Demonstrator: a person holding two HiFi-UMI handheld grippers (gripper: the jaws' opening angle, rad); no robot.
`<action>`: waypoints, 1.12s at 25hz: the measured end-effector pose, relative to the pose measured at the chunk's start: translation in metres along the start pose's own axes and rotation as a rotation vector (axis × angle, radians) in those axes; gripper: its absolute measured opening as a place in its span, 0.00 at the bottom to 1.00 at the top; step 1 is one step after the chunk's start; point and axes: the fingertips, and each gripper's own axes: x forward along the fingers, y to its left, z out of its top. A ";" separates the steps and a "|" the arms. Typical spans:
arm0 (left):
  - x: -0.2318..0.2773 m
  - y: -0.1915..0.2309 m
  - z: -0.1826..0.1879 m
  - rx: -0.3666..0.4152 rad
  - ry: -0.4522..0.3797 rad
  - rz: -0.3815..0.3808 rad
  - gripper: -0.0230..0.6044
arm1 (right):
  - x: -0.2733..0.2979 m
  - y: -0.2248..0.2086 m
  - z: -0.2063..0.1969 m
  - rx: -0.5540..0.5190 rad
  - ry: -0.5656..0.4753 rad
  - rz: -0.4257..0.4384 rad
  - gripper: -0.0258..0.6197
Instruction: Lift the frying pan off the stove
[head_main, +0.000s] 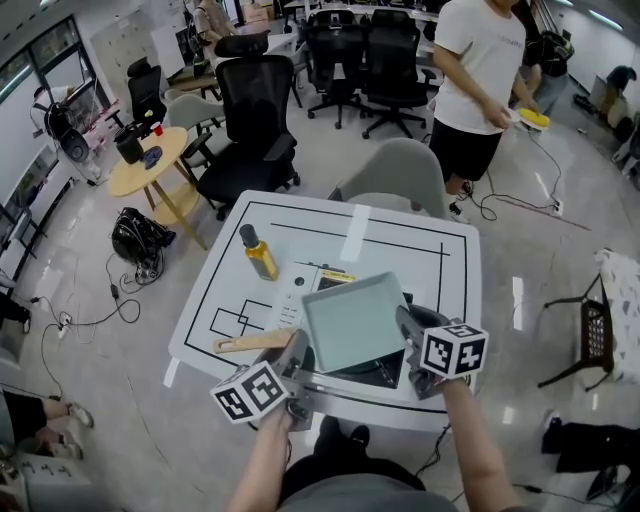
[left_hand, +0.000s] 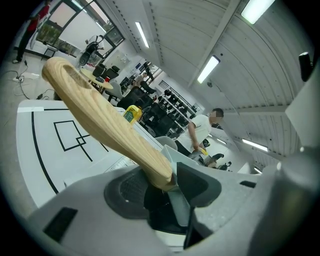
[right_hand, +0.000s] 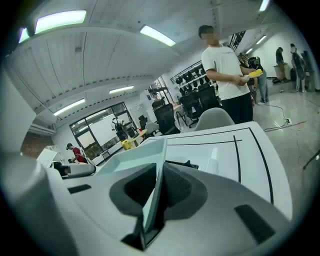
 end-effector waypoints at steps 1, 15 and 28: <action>-0.001 -0.002 0.001 0.003 -0.001 -0.005 0.33 | -0.002 0.002 0.001 0.011 -0.007 0.002 0.11; -0.020 -0.032 0.039 0.088 -0.050 -0.099 0.32 | -0.038 0.032 0.028 0.063 -0.139 0.023 0.11; -0.050 -0.081 0.072 0.169 -0.110 -0.233 0.32 | -0.092 0.067 0.064 0.053 -0.308 0.024 0.11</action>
